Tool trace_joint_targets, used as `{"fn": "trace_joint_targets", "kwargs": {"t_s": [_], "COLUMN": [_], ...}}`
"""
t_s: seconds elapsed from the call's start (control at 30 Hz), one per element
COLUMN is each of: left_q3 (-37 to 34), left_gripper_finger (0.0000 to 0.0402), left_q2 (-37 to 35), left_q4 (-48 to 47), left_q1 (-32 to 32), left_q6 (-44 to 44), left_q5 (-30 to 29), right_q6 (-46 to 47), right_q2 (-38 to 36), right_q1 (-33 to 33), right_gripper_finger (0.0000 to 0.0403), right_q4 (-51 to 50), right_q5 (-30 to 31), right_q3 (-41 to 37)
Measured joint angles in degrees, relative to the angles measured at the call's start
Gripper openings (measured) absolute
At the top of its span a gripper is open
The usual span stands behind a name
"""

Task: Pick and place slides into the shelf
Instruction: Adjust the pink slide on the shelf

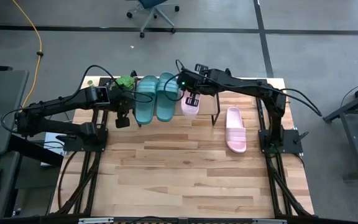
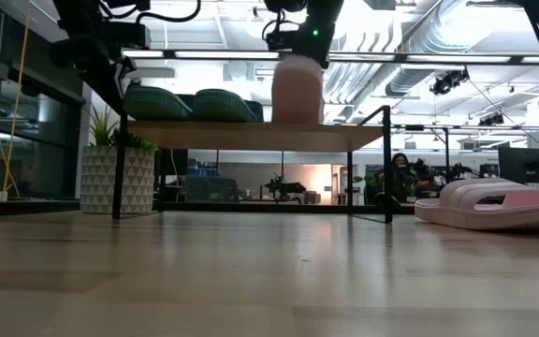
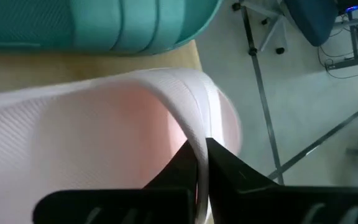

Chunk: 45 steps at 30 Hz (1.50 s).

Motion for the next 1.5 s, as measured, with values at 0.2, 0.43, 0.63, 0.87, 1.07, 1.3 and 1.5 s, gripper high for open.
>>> {"fn": "trace_joint_targets", "kwargs": {"t_s": [0.2,0.43,0.63,0.87,1.07,1.3,1.5], "left_q3": [-0.01,0.0,0.01,3.78,9.45,15.11,17.46], "left_gripper_finger": [0.0,0.0,0.0,0.0,0.0,0.0,0.0], "left_q2": [0.0,0.0,0.0,0.0,0.0,-0.02,0.0], "left_q4": [0.0,0.0,-0.05,-3.26,-5.93,-5.54,-3.69], "left_q1": [0.02,0.0,0.01,0.02,0.0,0.01,0.0], "left_q6": [0.0,0.0,0.49,2.23,4.55,4.55,4.57], "left_q5": [-0.02,-0.02,-0.02,-3.95,-7.56,-8.7,-8.7], "right_q6": [2.42,8.48,14.04,18.76,26.04,34.13,41.44], "right_q2": [-2.49,-6.43,-8.38,-8.38,-8.75,-11.14,-14.8], "right_q1": [0.0,0.02,0.15,1.37,1.44,1.42,1.42], "right_gripper_finger": [0.0002,0.0001,0.0001,0.0,0.0,0.0,0.0], "right_q4": [-0.24,-0.32,-0.26,-0.22,0.5,1.95,5.0], "right_q5": [0.32,-1.9,-7.9,-8.18,-10.26,-11.55,-14.51], "right_q3": [0.0,0.0,0.0,0.0,0.0,0.0,0.0]}}
